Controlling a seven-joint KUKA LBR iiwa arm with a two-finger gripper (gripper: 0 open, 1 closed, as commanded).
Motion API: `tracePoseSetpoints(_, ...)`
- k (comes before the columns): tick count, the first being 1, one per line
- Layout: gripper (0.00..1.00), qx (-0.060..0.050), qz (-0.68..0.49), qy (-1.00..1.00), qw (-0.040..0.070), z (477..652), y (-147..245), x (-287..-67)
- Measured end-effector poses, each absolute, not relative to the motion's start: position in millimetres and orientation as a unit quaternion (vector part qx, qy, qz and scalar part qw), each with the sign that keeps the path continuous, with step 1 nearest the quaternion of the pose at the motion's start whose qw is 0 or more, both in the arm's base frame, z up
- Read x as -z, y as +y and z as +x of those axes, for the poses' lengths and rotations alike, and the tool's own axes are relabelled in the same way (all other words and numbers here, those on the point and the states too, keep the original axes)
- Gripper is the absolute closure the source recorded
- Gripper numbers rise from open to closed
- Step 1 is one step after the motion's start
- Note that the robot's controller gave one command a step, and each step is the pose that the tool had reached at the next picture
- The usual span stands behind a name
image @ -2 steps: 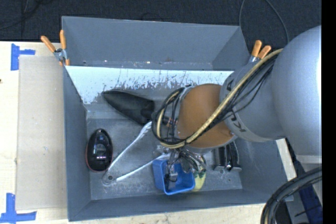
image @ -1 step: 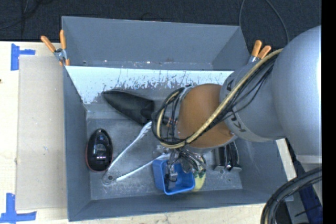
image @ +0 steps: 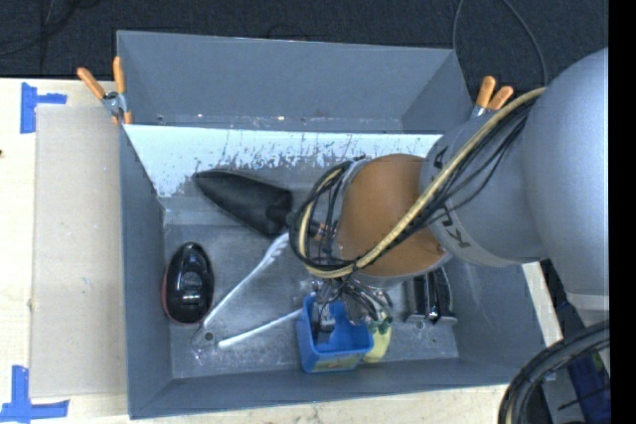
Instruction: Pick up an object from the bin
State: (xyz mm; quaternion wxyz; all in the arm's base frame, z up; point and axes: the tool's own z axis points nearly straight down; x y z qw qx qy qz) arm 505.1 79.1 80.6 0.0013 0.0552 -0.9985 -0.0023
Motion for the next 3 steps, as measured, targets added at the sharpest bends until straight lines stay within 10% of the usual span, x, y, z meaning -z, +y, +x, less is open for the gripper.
tracePoseSetpoints(3,1.00,0.002,0.056,-0.998,0.002,504.9,79.1,-156.8)
